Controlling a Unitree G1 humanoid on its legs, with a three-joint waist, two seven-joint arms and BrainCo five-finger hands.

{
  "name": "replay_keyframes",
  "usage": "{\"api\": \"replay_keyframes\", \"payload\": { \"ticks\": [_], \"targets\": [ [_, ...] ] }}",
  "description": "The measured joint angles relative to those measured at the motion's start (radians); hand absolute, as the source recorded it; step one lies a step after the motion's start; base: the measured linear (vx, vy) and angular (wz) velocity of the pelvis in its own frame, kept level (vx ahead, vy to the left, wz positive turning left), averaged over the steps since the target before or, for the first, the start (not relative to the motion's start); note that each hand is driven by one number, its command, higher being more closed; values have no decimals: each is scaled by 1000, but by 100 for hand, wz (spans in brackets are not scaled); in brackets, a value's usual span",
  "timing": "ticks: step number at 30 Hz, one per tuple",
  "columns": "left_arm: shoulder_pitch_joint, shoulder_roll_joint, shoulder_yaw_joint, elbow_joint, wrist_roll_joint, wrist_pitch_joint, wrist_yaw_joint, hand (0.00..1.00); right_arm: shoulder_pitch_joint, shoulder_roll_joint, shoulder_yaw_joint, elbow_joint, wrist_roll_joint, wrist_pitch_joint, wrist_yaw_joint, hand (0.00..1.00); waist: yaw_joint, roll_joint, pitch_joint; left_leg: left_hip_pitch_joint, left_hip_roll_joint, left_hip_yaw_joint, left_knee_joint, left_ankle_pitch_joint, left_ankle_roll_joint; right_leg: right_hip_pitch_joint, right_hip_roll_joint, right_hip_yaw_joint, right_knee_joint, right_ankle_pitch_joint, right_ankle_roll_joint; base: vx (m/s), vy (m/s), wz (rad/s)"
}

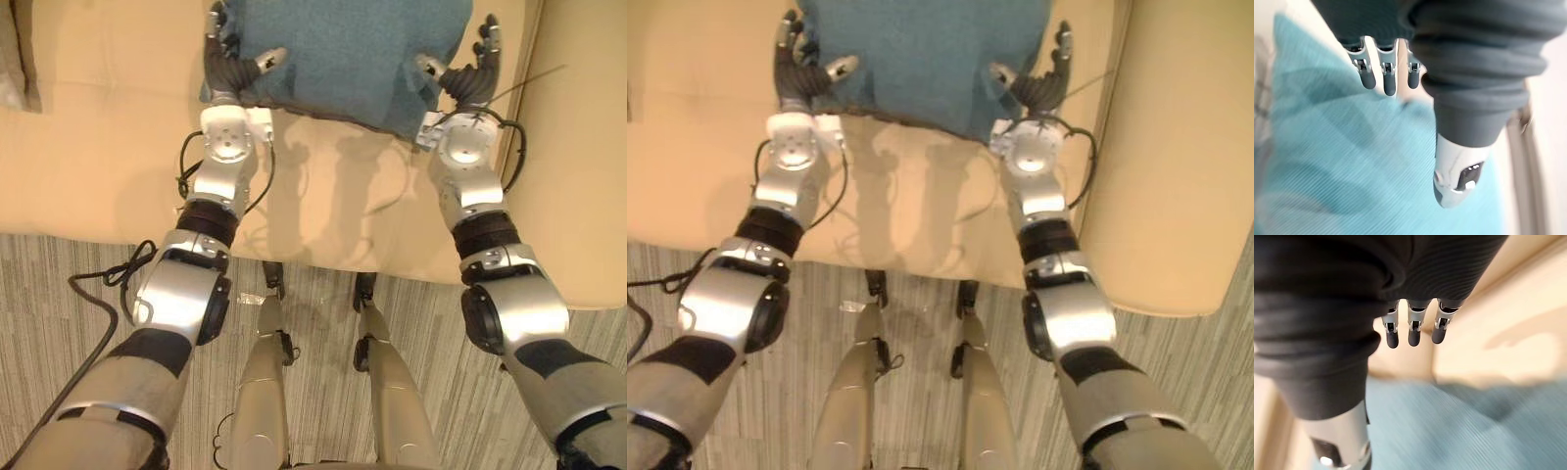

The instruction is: Pick up cushions and gather them together orderly.

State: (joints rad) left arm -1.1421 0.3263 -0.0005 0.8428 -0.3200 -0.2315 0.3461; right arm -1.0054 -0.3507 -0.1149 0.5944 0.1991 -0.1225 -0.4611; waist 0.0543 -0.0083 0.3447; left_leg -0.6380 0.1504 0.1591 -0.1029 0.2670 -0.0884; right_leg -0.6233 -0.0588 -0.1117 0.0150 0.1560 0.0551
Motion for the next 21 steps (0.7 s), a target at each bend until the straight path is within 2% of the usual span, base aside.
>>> {"api": "replay_keyframes", "payload": {
  "ticks": [3, 5, 7, 8, 10, 12, 14, 15, 16, 17, 21],
  "targets": [
    [153, 33, 38, -134, -38, -30, -17, 0, 190, -11, -93, -172, 0, -33, 30, 0, 0, -1, -1, 63, 0, -1, 0, -12, -4, 64, 0, -4, -1, -15, -3, 2, -1, 6],
    [283, 21, 53, -213, -47, -47, -33, 0, 336, 13, -138, -267, -1, -49, 53, 0, 0, -3, -5, 103, -1, -3, 0, -22, -5, 105, -1, -6, -1, -30, -2, 33, -11, 7],
    [492, -45, 57, -312, -58, -49, -64, 0, 546, 102, -189, -375, -3, -73, 91, 0, 2, -2, -11, 157, -2, -5, 0, -37, -6, 163, -1, -11, -2, -47, -1, 81, -24, 9],
    [527, -61, 57, -323, -58, -49, -70, 0, 580, 119, -193, -388, -3, -75, 100, 0, 2, -2, -11, 168, -3, -5, 0, -41, -6, 173, -2, -12, -1, -52, 1, 100, -35, 9],
    [739, -165, 47, -344, -55, -44, -116, 0, 773, 216, -195, -405, -4, -77, 161, 0, 4, -3, -41, 222, -5, -5, 0, -61, -8, 225, -5, -16, 4, -76, 2, 83, -31, 7],
    [847, -207, 34, -343, -55, -39, -138, 0, 865, 265, -193, -404, -5, -77, 191, 0, 5, -2, -63, 257, -5, -3, 0, -70, -9, 253, -7, -16, 18, -94, 0, 98, -28, 2],
    [1017, -254, 15, -328, -22, -21, -191, 0, 1010, 332, -188, -349, -44, -76, 253, 0, 7, -3, -127, 331, -5, 1, 1, -102, -15, 319, -9, -17, 37, -132, 4, 141, -37, 3],
    [1041, -261, 14, -316, -11, -20, -199, 0, 1031, 339, -186, -327, -44, -77, 263, 0, 8, -3, -144, 342, -5, 1, 1, -106, -17, 329, -9, -18, 38, -138, 5, 124, -23, 3],
    [1092, -274, 17, -262, 19, -14, -218, 0, 1070, 357, -184, -250, -45, -74, 288, 0, 11, -4, -190, 377, -5, 3, 0, -117, -23, 361, -10, -20, 42, -154, 3, 127, -16, 1],
    [1123, -281, 26, -200, 53, -1, -233, 0, 1092, 371, -183, -172, -47, -68, 307, 0, 11, -3, -220, 411, -5, 7, 0, -125, -24, 392, -11, -20, 46, -167, 6, 143, -16, 0],
    [1144, -296, 64, 2, 130, 22, -245, 0, 1104, 385, -183, 47, -52, -54, 341, 0, 9, 0, -280, 469, -8, 4, 0, -140, -31, 451, -11, -26, 43, -187, 7, 69, 1, 5]
  ]
}}
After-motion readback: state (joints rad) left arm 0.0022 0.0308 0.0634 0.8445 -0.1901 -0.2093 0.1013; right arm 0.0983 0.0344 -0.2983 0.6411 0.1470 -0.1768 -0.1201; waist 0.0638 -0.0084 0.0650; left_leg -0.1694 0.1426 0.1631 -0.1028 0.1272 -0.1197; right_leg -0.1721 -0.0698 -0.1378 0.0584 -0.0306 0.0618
